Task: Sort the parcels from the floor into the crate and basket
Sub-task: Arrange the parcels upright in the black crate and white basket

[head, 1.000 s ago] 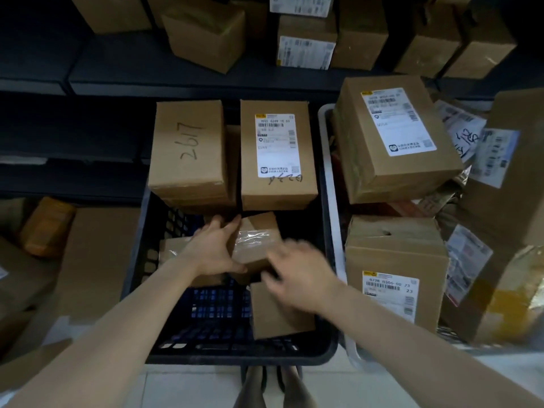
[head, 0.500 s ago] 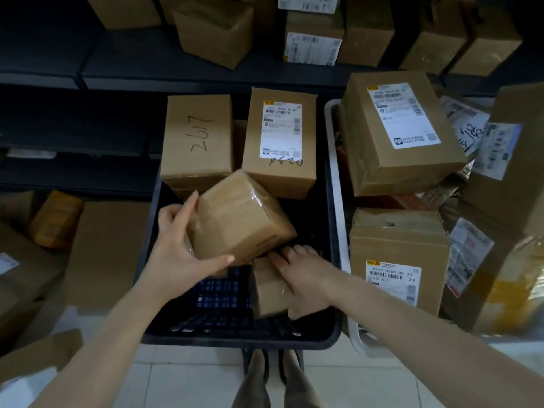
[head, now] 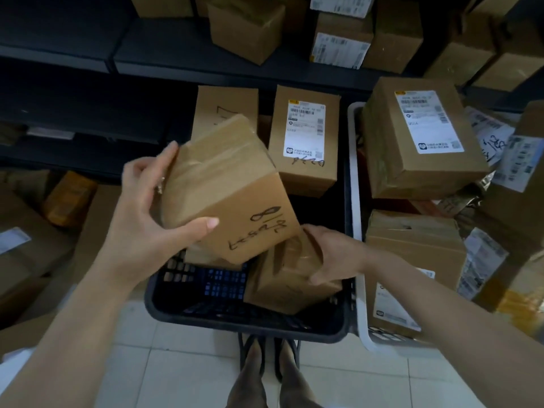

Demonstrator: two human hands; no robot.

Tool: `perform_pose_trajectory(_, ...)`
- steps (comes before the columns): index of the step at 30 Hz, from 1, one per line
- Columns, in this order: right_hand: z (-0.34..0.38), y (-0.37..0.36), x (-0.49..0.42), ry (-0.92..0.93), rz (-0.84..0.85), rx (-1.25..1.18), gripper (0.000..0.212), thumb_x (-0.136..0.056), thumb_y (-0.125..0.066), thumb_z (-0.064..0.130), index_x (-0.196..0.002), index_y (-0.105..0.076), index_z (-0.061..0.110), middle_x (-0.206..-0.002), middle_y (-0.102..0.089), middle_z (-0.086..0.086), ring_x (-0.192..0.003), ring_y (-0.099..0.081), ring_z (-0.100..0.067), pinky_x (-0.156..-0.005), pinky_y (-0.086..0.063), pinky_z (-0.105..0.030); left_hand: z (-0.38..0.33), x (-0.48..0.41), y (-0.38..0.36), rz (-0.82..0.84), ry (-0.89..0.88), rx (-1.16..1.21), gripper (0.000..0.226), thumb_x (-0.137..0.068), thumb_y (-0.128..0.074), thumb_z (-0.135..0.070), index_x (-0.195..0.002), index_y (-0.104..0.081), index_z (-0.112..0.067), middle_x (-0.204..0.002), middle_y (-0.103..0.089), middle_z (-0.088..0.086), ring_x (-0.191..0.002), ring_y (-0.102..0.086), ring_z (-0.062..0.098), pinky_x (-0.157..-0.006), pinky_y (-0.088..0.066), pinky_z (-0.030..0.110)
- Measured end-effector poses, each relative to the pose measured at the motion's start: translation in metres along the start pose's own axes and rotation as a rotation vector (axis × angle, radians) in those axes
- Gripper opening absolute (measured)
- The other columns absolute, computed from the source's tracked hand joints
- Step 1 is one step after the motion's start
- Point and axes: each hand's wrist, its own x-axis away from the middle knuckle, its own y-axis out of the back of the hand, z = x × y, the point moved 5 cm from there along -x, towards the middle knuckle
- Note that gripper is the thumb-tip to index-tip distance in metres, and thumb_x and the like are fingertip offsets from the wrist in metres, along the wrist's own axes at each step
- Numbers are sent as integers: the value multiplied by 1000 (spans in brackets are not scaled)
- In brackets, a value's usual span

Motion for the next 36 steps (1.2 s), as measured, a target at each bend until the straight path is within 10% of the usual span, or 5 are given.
perform_pose_trajectory(11,4,25,-47,-138,161,-105,67,-85,-64,30,-146,-38,28,-146,-42,3,-130,-42,-15,-102,-34,-23,58,-12,-7,-58,630,419,59,-64,-67,-40,-118,-52,-22,-99,-57,4,-83,-57,17,-64,-44,30)
perform_pose_trajectory(19,1,6,-59,-87,-325,118,52,-89,-45,-3,-136,-52,19,-143,-48,-8,-131,-44,-27,-109,-37,-33,70,-16,-59,107,671,370,33,-83,-65,-34,-112,-60,-19,-98,-63,3,-88,-61,17,-68,-46,30)
perform_pose_trajectory(26,-9,4,-7,-400,-384,-1038,46,-99,-35,45,-137,-48,23,-136,-54,-4,-121,-52,-24,-107,-40,-41,70,-14,-144,192,803,326,52,-88,-56,-51,-121,-59,-11,-122,-63,9,-108,-59,25,-92,-46,35)
perform_pose_trajectory(31,-1,6,7,-181,-512,-371,50,-103,-36,28,-150,-28,13,-155,-30,-7,-142,-27,-22,-110,-24,-25,74,-3,-185,310,775,64,31,-98,-36,-48,-84,-52,-25,-84,-52,-5,-82,-53,13,-84,-34,26)
perform_pose_trajectory(36,2,-49,-14,-129,-116,159,81,-91,-51,50,-153,-8,21,-158,21,-10,-146,17,-30,-118,-6,-52,98,22,-175,374,319,-613,63,-88,-50,-22,-147,-27,-14,-145,-33,18,-132,-34,36,-107,-34,44)
